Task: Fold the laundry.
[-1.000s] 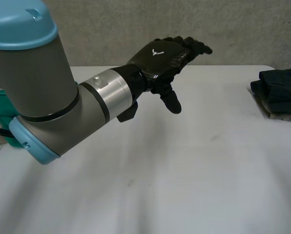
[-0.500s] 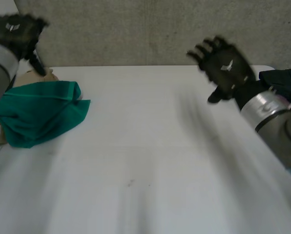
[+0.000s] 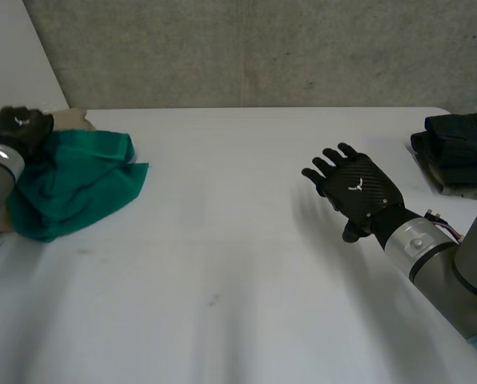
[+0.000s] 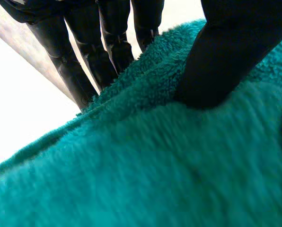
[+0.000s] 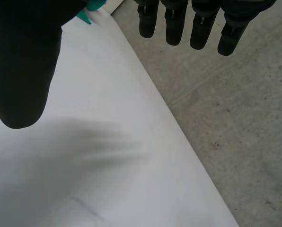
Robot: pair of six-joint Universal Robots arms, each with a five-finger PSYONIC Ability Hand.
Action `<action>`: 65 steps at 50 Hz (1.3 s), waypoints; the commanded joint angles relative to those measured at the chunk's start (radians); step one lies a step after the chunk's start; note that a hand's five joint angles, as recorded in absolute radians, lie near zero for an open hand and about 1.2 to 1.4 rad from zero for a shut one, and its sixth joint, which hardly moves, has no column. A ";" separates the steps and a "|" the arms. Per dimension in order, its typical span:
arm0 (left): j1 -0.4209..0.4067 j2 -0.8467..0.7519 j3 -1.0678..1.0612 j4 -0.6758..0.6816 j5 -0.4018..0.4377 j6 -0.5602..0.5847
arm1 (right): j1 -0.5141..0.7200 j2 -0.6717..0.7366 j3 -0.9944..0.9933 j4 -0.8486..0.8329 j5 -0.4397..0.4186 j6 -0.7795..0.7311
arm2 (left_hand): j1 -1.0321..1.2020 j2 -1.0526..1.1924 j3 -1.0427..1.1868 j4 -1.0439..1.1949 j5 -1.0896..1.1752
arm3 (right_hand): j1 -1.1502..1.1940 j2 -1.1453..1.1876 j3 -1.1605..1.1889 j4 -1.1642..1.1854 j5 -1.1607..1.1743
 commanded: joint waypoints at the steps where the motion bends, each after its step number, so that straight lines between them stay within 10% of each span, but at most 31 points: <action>1: -0.031 0.188 -0.044 0.041 -0.006 -0.170 | -0.011 -0.002 0.010 -0.002 0.001 0.001 | 0.292 0.206 0.221 0.203 0.303 | -0.051 -0.036 -0.038 -0.040 -0.049; 17: -0.413 0.462 -0.080 0.022 0.002 -0.568 | -0.043 -0.051 -0.022 0.000 0.182 0.030 | 0.292 0.206 0.221 0.203 0.303 | -0.051 -0.036 -0.038 -0.040 -0.049; 28: -0.728 0.054 -0.082 -0.002 -0.055 -0.565 | -0.123 -0.109 -0.050 0.023 0.212 0.187 | 0.292 0.206 0.221 0.203 0.303 | -0.051 -0.036 -0.038 -0.040 -0.049; 32: -0.777 0.004 -0.053 -0.036 -0.084 -0.531 | -0.148 -0.109 -0.076 0.096 0.208 0.196 | -0.602 -0.688 -0.673 -0.691 -0.591 | -0.051 -0.036 -0.038 -0.040 -0.049; 53: -0.536 0.357 -0.335 -0.146 -0.115 -0.459 | -0.136 -0.036 -0.229 0.604 0.136 0.429 | -0.847 -0.933 -0.918 -0.936 -0.836 | -0.051 -0.036 -0.038 -0.040 -0.049; 65: -0.482 0.241 -0.442 -0.197 -0.110 -0.473 | -0.039 0.136 -0.229 0.443 0.173 0.435 | -0.639 -0.724 -0.710 -0.728 -0.627 | 0.253 0.268 0.266 0.264 0.255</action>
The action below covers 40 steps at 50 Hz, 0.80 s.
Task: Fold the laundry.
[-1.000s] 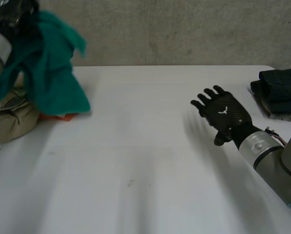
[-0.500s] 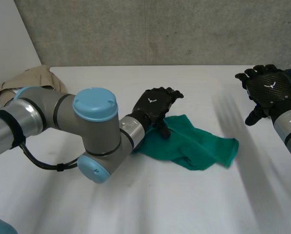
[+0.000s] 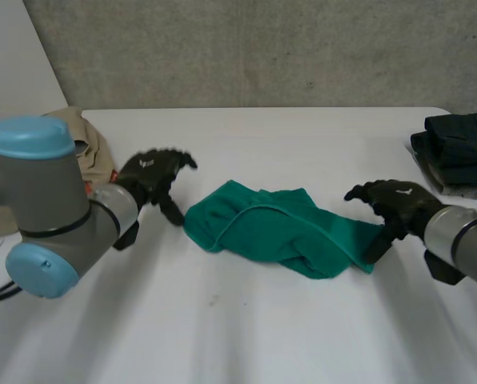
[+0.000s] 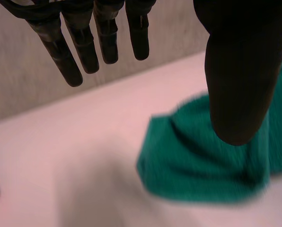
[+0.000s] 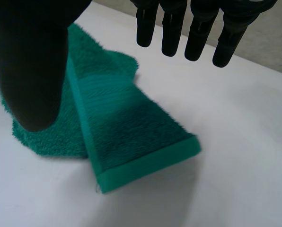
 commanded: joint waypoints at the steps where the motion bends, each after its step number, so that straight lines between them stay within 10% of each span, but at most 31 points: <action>1: 0.002 -0.059 -0.043 -0.007 0.001 -0.008 | 0.054 0.111 0.004 -0.149 0.047 -0.009 | 0.101 0.105 0.107 0.103 0.099 | 0.154 0.161 0.152 0.151 0.145; 6: -0.001 -0.062 -0.071 0.010 0.004 -0.008 | 0.086 0.149 -0.003 -0.223 0.085 -0.015 | 0.092 0.097 0.099 0.094 0.091 | 0.350 0.357 0.348 0.347 0.341; 11: 0.001 -0.073 -0.072 0.044 0.005 -0.008 | 0.105 0.154 -0.005 -0.328 0.110 -0.021 | -0.037 -0.032 -0.031 -0.035 -0.038 | 1.062 1.069 1.060 1.059 1.053; 33: -0.044 -0.277 0.138 0.211 0.038 0.004 | 0.143 -0.311 -0.066 -0.171 0.016 -0.012 | -0.107 -0.103 -0.101 -0.105 -0.109 | 1.063 1.070 1.061 1.060 1.054; 40: -0.054 -0.320 0.183 0.202 0.038 0.001 | 0.137 -0.421 -0.083 -0.167 0.021 0.008 | 0.209 0.213 0.215 0.211 0.207 | 1.063 1.070 1.061 1.060 1.054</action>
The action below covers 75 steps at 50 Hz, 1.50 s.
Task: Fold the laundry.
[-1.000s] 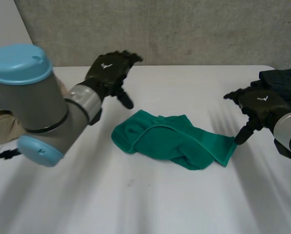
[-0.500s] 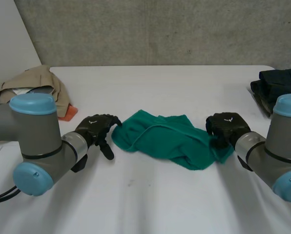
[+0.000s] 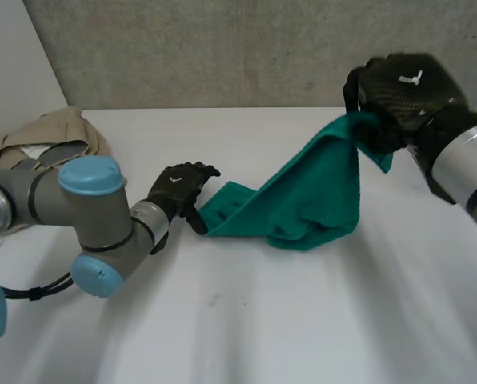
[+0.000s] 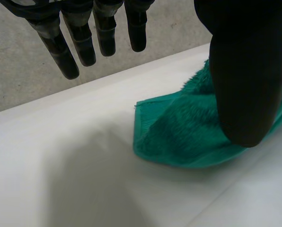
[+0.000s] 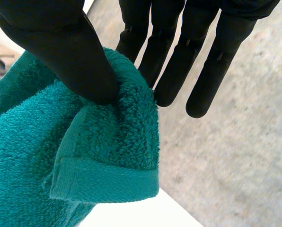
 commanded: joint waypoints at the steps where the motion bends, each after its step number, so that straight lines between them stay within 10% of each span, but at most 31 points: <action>1: -0.015 -0.043 0.046 -0.012 -0.002 -0.002 | -0.010 -0.098 -0.015 0.004 0.000 0.017 | 0.411 0.414 0.413 0.419 0.422 | 0.263 0.217 0.214 0.200 0.239; 7: -0.035 -0.023 0.020 -0.026 -0.004 -0.012 | -0.020 -0.100 -0.015 0.008 -0.011 0.020 | 1.126 1.130 1.129 1.135 1.138 | 0.263 0.217 0.214 0.200 0.239; 12: -0.034 0.089 -0.037 -0.042 -0.005 -0.019 | -0.026 -0.084 0.003 0.008 -0.013 0.019 | 1.128 1.131 1.130 1.136 1.139 | 0.263 0.217 0.214 0.200 0.239; 21: 0.029 0.291 -0.218 -0.042 0.001 -0.015 | -0.015 -0.055 -0.017 0.008 -0.010 0.020 | 0.095 0.098 0.098 0.104 0.106 | 0.263 0.217 0.214 0.200 0.239; 45: -0.050 0.020 -0.046 -0.009 0.002 -0.025 | 0.009 -0.130 -0.081 0.073 0.000 0.054 | -0.008 -0.005 -0.005 0.001 0.003 | 0.263 0.217 0.214 0.200 0.239; 51: -0.066 -0.072 0.064 -0.008 -0.002 -0.119 | 0.008 -0.158 -0.092 0.085 0.001 0.077 | 0.261 0.264 0.264 0.270 0.272 | 0.263 0.217 0.214 0.200 0.239; 55: -0.064 -0.084 0.090 -0.002 -0.025 -0.168 | -0.009 -0.158 -0.097 0.086 -0.002 0.079 | 1.127 1.130 1.130 1.136 1.138 | 0.263 0.217 0.214 0.200 0.239; 62: -0.009 0.130 0.008 0.000 -0.174 -0.167 | -0.043 -0.139 -0.095 0.094 -0.017 0.063 | 1.128 1.131 1.130 1.136 1.139 | 0.263 0.217 0.214 0.200 0.239; 75: 0.101 0.650 -0.288 -0.014 0.042 -0.081 | -0.230 0.064 -0.098 0.172 -0.011 -0.259 | 1.128 1.131 1.130 1.136 1.139 | 0.263 0.217 0.214 0.200 0.239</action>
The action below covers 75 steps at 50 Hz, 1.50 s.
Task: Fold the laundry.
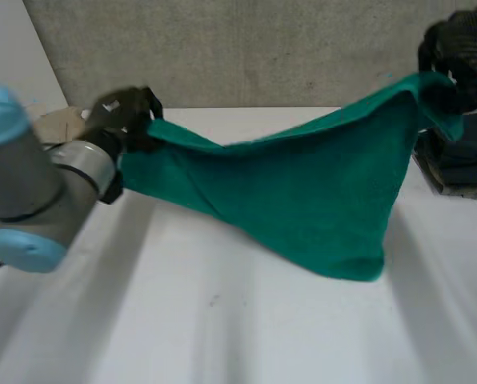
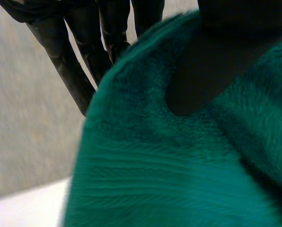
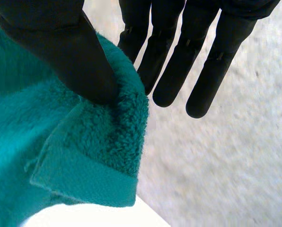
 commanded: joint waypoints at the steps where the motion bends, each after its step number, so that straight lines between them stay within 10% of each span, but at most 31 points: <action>1: 0.029 0.244 -0.161 -0.010 0.142 0.097 | -0.046 0.136 -0.001 0.063 0.014 -0.226 | 0.232 0.202 0.209 0.201 0.256 | 0.263 0.217 0.206 0.198 0.239; 14: 0.037 -0.074 -0.010 -0.001 0.145 0.528 | -0.001 0.486 -0.199 0.112 0.129 -0.357 | 0.232 0.202 0.209 0.201 0.256 | 0.263 0.217 0.206 0.198 0.239; 21: 0.017 -0.210 0.386 0.042 0.113 0.561 | 0.076 0.584 -0.492 -0.231 0.246 -0.285 | 0.232 0.202 0.209 0.201 0.256 | 0.263 0.217 0.206 0.198 0.239; 30: -0.008 -0.151 0.451 0.473 0.024 0.545 | 0.082 0.550 -0.523 -0.736 0.256 -0.243 | 0.232 0.202 0.209 0.201 0.256 | 0.263 0.217 0.206 0.198 0.239; 61: -0.028 -0.110 -0.321 0.338 0.030 0.556 | -0.019 0.704 -0.147 -0.028 0.006 -0.239 | 0.232 0.202 0.209 0.201 0.256 | 0.263 0.217 0.206 0.198 0.239; 66: -0.028 -0.108 -0.313 0.337 0.027 0.550 | -0.028 0.693 -0.133 -0.011 0.006 -0.196 | 0.232 0.202 0.209 0.201 0.256 | -0.369 -0.414 -0.426 -0.434 -0.393; 75: -0.034 -0.094 -0.296 0.332 0.025 0.545 | -0.031 0.596 -0.003 -0.014 -0.001 -0.133 | 0.232 0.202 0.209 0.201 0.256 | -0.705 -0.750 -0.762 -0.770 -0.729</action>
